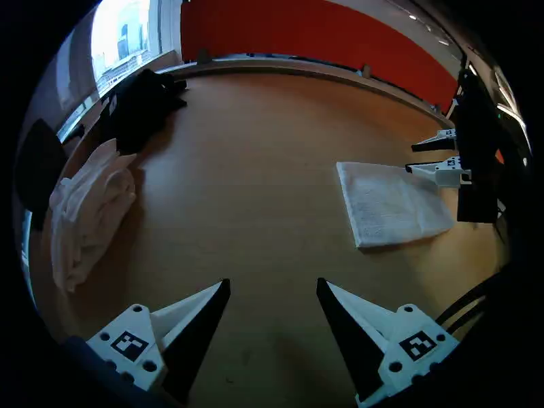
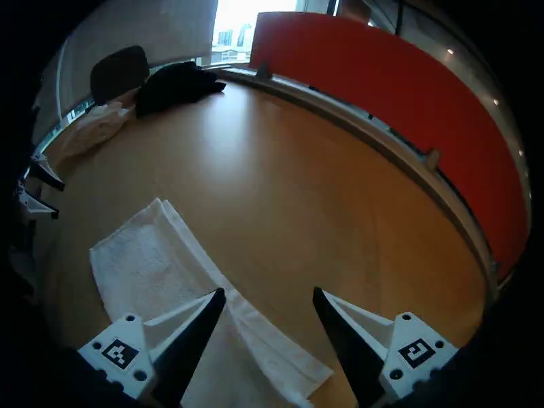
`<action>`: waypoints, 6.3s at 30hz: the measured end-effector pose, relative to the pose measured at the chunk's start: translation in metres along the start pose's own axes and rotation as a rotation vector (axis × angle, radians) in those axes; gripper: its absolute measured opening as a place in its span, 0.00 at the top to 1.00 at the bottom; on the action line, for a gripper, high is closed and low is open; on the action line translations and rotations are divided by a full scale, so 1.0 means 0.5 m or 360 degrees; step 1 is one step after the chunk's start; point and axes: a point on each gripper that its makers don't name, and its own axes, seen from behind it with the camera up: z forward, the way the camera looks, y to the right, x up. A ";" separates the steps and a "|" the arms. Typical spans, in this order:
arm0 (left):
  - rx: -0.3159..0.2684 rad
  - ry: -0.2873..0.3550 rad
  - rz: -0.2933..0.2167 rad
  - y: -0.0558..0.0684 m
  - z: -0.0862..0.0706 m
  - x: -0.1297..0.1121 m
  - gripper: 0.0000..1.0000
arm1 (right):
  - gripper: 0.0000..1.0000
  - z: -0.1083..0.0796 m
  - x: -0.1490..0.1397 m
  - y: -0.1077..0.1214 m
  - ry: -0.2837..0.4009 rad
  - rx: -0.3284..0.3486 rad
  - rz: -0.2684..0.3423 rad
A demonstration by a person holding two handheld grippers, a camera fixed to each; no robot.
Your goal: Fold towel
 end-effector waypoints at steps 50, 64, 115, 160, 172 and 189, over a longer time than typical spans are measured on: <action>0.0002 0.0011 0.0038 0.014 -0.023 -0.016 0.06 | 0.00 -0.190 -0.222 -0.074 -0.0060 -0.0021 0.0230; 0.0002 0.0006 0.0047 0.016 -0.022 -0.018 0.06 | 0.20 -0.218 -0.303 -0.080 -0.0171 0.0023 0.0235; -0.0006 0.0011 0.0056 0.018 -0.022 -0.014 0.06 | 0.96 -0.241 -0.302 -0.063 -0.0173 0.0088 0.0273; 0.0020 0.0063 0.0011 0.000 -0.044 -0.004 0.06 | 0.96 -0.257 0.017 -0.116 0.0148 0.0192 -0.0096; 0.0061 0.0086 -0.0041 -0.033 -0.066 -0.015 0.06 | 0.96 -0.155 0.048 -0.279 0.0093 0.0494 -0.0203; 0.0081 0.0085 -0.0063 -0.048 -0.072 -0.023 0.06 | 0.93 -0.117 0.016 -0.324 0.0030 0.0590 -0.0142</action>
